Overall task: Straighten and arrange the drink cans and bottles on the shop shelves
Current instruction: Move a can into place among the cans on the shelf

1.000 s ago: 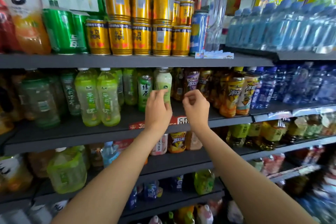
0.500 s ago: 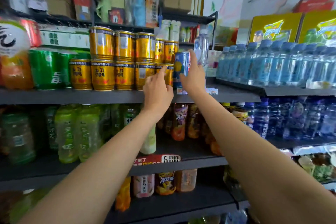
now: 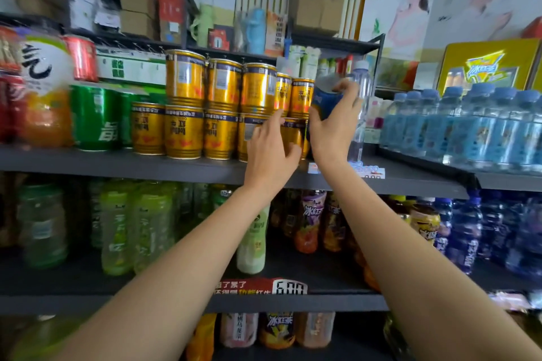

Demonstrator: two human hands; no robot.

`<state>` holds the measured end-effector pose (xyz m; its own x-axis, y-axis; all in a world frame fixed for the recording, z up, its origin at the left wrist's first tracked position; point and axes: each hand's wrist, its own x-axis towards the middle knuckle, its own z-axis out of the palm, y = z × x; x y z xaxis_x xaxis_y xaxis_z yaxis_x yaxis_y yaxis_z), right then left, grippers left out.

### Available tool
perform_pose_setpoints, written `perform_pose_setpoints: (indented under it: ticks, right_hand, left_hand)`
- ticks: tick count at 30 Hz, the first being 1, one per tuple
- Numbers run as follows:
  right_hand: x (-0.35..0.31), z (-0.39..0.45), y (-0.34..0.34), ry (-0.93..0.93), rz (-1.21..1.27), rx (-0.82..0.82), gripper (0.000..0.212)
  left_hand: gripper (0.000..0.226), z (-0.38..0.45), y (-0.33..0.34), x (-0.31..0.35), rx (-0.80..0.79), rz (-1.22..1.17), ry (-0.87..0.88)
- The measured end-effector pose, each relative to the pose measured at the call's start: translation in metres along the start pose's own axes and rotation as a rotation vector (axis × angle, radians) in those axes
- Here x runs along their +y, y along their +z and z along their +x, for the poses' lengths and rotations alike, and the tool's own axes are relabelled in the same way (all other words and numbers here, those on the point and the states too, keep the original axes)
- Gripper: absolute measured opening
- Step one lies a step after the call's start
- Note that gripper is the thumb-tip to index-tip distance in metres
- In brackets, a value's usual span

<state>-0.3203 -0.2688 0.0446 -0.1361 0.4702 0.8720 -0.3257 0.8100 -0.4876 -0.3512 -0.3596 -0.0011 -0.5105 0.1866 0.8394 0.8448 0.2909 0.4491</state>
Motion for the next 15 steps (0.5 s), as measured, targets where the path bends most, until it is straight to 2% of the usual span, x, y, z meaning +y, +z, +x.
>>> perform_pose_setpoints:
  ticks: [3,7,11,15]
  right_hand:
    - [-0.046,-0.022,0.006,-0.179,0.101,0.097,0.049]
    - [-0.120,-0.073,0.035,-0.231,0.249,-0.004,0.057]
    - [-0.200,-0.130,0.081,-0.121,0.441,-0.114,0.063]
    - [-0.273,-0.173,0.128,0.169,0.615,-0.258,0.074]
  left_hand:
    - [0.067,-0.006,-0.027,-0.001,0.051,-0.061,0.043]
    - [0.065,-0.028,-0.093,-0.023,0.100,-0.094,0.020]
    - [0.066,-0.046,-0.194,-0.075,0.116,-0.006,-0.061]
    - [0.064,-0.068,-0.294,-0.116,0.166,-0.006,-0.048]
